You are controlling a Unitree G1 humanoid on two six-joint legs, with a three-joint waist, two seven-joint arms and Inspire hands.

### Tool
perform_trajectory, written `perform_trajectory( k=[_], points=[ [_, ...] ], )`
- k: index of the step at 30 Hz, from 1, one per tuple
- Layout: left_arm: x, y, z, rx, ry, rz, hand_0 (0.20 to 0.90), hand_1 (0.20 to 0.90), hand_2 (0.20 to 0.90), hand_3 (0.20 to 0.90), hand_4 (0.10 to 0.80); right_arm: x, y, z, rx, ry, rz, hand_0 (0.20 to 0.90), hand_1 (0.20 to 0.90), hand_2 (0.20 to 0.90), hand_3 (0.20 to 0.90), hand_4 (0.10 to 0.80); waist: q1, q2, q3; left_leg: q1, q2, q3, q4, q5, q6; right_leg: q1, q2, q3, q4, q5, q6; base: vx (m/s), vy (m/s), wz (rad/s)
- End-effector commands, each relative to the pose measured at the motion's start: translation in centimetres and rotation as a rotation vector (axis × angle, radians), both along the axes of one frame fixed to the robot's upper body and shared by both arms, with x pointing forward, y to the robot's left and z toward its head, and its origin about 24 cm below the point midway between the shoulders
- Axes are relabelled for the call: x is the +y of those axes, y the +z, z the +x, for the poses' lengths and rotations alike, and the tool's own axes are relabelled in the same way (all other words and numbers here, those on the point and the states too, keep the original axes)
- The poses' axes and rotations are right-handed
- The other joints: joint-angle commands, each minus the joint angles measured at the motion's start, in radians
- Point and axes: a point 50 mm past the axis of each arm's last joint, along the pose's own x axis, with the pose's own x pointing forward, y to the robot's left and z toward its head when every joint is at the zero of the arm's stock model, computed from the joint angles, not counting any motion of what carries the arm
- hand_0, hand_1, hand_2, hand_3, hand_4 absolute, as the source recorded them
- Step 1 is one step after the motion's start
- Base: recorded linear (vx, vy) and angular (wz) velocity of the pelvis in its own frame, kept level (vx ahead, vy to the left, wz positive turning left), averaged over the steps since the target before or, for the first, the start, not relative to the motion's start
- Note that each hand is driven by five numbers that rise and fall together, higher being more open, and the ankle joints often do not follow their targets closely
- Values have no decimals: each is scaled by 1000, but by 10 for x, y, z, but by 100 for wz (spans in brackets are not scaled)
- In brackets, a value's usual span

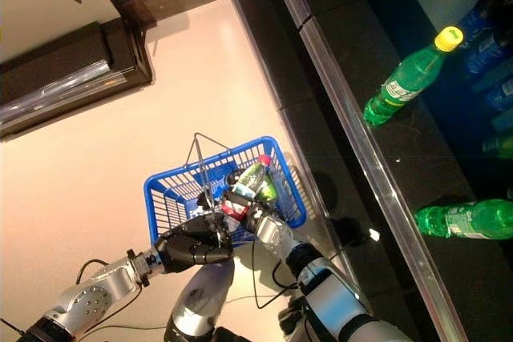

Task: Pick up the drink and place into the basket.

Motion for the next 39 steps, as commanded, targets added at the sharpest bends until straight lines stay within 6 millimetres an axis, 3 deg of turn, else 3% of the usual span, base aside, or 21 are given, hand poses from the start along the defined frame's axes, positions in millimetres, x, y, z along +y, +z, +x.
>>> perform_trajectory(
  k=[1, 14, 21, 30, 33, 39],
  points=[
    [-66, 127, -25, -540, -463, -597, 300, 300, 300, 200, 100, 55, 30, 5, -54, 113, 204, 900, 900, 900, 900, 800, -1, -18, -23, -38, -29, 37, 29, 12, 83, -55, 10, 65, 48, 82, -74, 5, -26, 5],
    [-70, 130, -22, -545, -452, -594, 300, 300, 300, 200, 100, 45, 31, 10, -87, 51, 248, 900, 900, 900, 900, 800, -15, -33, -19, -40, -10, 55, 34, 7, 83, -76, 13, 68, 66, 86, -72, 0, 0, 0],
    [-64, 124, -17, -539, -370, -566, 300, 300, 300, 200, 100, 27, 37, 12, -199, 31, 288, 900, 900, 900, 900, 800, -44, -43, -25, -41, 1, 74, 36, 7, 82, -93, 13, 73, 80, 85, -73, 0, 0, 0],
    [-26, 98, -9, -523, -128, -505, 300, 300, 300, 200, 100, -8, 47, -22, -452, 83, 331, 900, 900, 900, 900, 800, -118, -81, -13, -31, 28, 112, 32, -4, 79, -116, 29, 102, 92, 72, -71, -28, -21, -11],
    [-13, 87, -10, -515, -27, -494, 300, 300, 300, 200, 100, -20, 52, -43, -575, 125, 370, 900, 900, 900, 900, 800, -152, -106, -28, -9, 45, 133, 15, -5, 82, -115, 46, 116, 76, 73, -68, 5, -66, -18],
    [-4, 70, -9, -459, 94, -452, 300, 300, 300, 200, 100, -41, 70, -59, -701, 146, 390, 900, 900, 900, 900, 800, -201, -132, -69, 36, 67, 162, -3, -9, 77, -92, 72, 144, 41, 75, -68, 24, -47, -15]
  ],
)
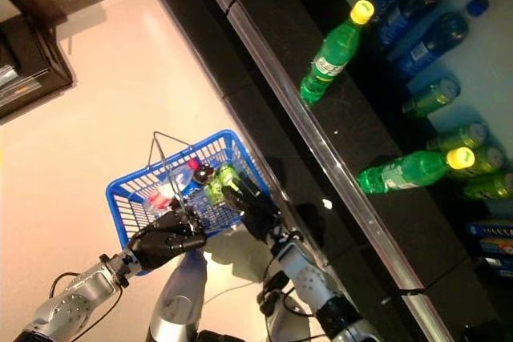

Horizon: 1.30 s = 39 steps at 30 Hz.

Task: Pick up the drink and place into the basket.

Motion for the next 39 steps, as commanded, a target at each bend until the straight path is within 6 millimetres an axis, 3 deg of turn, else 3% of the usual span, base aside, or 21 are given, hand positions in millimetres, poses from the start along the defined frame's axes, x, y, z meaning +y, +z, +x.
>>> perform_trajectory(
  k=[1, 5, 13, 14, 17, 20, 23, 25, 27, 29, 30, 32, 39],
  points=[
    [-57, 81, 1, -513, -196, -347, 300, 300, 300, 200, 100, 1, 46, 4, -261, 65, 80, 900, 900, 900, 900, 800, -37, 15, -95, 70, -4, 55, -35, 1, 79, -12, 25, 65, 20, 60, -42, 35, -4, -5],
    [-47, 64, 3, -436, -54, -303, 300, 300, 300, 200, 100, -2, 48, -8, -295, 75, 104, 900, 900, 900, 900, 800, -65, 13, -134, 103, 5, 71, -52, 3, 76, 4, 36, 86, 4, 58, -40, 53, 4, -25],
    [1, 2, -13, -172, 347, -229, 300, 300, 300, 200, 100, -8, 31, -36, -267, 97, 73, 900, 900, 900, 900, 800, -118, -2, -238, 178, 23, 121, -95, 1, 70, 44, 46, 137, -48, 63, -32, 61, 1, -21],
    [9, -18, -22, -62, 443, -268, 300, 300, 300, 200, 100, -12, 20, -41, -212, 87, 69, 900, 900, 900, 900, 800, -136, -4, -267, 200, 30, 141, -115, 3, 67, 56, 48, 152, -71, 70, -28, 35, 9, -31],
    [18, -42, -35, 56, 547, -243, 300, 300, 300, 200, 100, -19, 4, -47, -157, 72, 17, 900, 900, 900, 900, 800, -157, -5, -301, 228, 38, 171, -144, 7, 64, 71, 52, 174, -104, 79, -24, 23, 11, -40],
    [29, -71, -52, 220, 642, -61, 300, 300, 300, 200, 100, -32, -21, -56, -73, 41, -130, 900, 900, 900, 900, 800, -195, -4, -338, 262, 49, 219, -187, 18, 57, 88, 57, 209, -147, 97, -18, -23, -10, -42],
    [39, -92, -64, 383, 747, 25, 300, 300, 300, 200, 100, -48, -46, -67, 12, 60, -362, 900, 900, 900, 900, 800, -230, -1, -372, 286, 56, 255, -208, 22, 49, 104, 59, 233, -184, 113, -17, -3, -18, -32],
    [42, -103, -71, 449, 787, 63, 300, 300, 300, 200, 100, -53, -58, -71, 62, 65, -419, 900, 900, 900, 900, 800, -239, 0, -383, 296, 58, 266, -219, 24, 47, 112, 60, 242, -200, 120, -17, 7, -30, -20],
    [46, -118, -84, 564, 832, 185, 300, 300, 300, 200, 100, -57, -74, -77, 144, 56, -458, 900, 900, 900, 900, 800, -249, 0, -400, 310, 59, 279, -231, 23, 43, 123, 62, 248, -221, 127, -16, 15, -51, -25],
    [52, -132, -97, 664, 848, 316, 300, 300, 300, 200, 100, -62, -95, -84, 215, 70, -609, 900, 900, 900, 900, 800, -261, 0, -419, 322, 62, 296, -247, 25, 39, 134, 63, 255, -242, 133, -13, 12, -70, -17],
    [53, -138, -104, 713, 864, 342, 300, 300, 300, 200, 100, -68, -108, -92, 265, 118, -749, 900, 900, 900, 900, 800, -265, 2, -429, 326, 67, 305, -255, 26, 36, 137, 62, 253, -254, 138, -11, -10, -64, -18],
    [56, -143, -112, 767, 889, 354, 300, 300, 300, 200, 100, -78, -125, -108, 364, 174, -847, 900, 900, 900, 900, 800, -265, 8, -438, 327, 72, 309, -265, 28, 30, 143, 59, 248, -271, 144, -6, -35, -40, -19],
    [52, -159, -136, 922, 893, 384, 300, 300, 300, 200, 100, -102, -166, -166, 774, 53, -798, 900, 900, 900, 900, 800, -262, 25, -458, 329, 84, 324, -277, 26, 16, 155, 55, 229, -311, 162, 4, -28, -8, -7]
  ],
)
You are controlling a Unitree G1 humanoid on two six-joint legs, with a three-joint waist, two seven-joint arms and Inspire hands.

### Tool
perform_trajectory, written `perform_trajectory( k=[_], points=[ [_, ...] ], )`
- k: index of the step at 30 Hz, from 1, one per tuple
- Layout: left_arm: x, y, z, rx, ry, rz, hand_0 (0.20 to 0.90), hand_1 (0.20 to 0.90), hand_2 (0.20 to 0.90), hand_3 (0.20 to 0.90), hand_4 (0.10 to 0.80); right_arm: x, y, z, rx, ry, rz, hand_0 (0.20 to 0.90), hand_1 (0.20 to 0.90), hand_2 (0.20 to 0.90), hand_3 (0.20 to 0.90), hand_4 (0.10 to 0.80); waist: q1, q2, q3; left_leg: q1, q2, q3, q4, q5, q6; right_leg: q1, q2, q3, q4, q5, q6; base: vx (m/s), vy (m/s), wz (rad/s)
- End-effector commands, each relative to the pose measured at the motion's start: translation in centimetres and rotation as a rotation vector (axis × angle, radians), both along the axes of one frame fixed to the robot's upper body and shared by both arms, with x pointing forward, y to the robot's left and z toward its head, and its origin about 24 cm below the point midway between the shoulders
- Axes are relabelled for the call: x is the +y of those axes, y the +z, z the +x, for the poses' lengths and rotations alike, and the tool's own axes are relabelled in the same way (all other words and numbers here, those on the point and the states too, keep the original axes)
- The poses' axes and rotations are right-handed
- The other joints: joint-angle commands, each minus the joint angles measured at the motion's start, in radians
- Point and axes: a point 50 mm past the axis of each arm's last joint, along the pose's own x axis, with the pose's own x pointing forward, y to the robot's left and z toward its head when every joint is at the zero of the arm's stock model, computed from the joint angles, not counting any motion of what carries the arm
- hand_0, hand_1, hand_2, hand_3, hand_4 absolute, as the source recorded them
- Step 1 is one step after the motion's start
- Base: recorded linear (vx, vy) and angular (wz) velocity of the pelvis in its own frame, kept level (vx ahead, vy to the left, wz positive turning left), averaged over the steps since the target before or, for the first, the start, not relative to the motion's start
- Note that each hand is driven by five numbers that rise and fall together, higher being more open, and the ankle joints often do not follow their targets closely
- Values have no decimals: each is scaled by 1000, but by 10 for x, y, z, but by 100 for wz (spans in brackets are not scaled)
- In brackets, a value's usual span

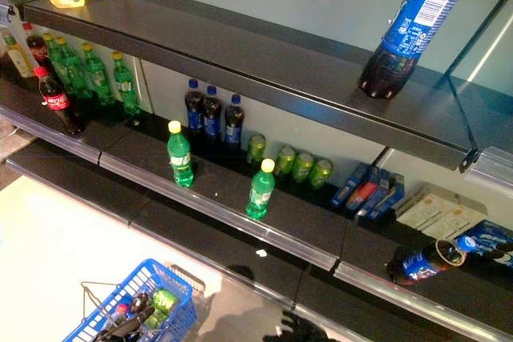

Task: Pick up the drink and place into the basket.

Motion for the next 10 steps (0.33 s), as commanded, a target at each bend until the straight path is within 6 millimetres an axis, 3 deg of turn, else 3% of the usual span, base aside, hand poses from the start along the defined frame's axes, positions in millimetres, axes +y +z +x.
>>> perform_trajectory(
  k=[1, 5, 10],
  points=[
    [-10, -3, 0, -57, 28, -27, 300, 300, 300, 200, 100, -7, 4, 20, -87, -86, -9, 900, 900, 900, 900, 800, 16, 40, -1, -34, 22, 9, -4, 15, 25, -8, -22, -17, 12, 18, -2, 5, 14, -4],
    [-18, -6, -3, -49, 15, -59, 300, 300, 300, 200, 100, -6, -1, 6, -44, -130, 22, 900, 900, 900, 900, 800, 10, 50, -7, -31, 22, 14, -4, 10, 28, -11, -23, -13, 14, 16, -3, 0, 0, 0],
    [-21, -8, -5, -51, -10, -70, 300, 300, 300, 200, 100, -7, -2, 2, -55, -171, 45, 900, 900, 900, 900, 800, 9, 58, -14, -33, 22, 12, -4, 7, 28, -11, -20, -13, 12, 15, -5, 0, 0, 0]
  ],
)
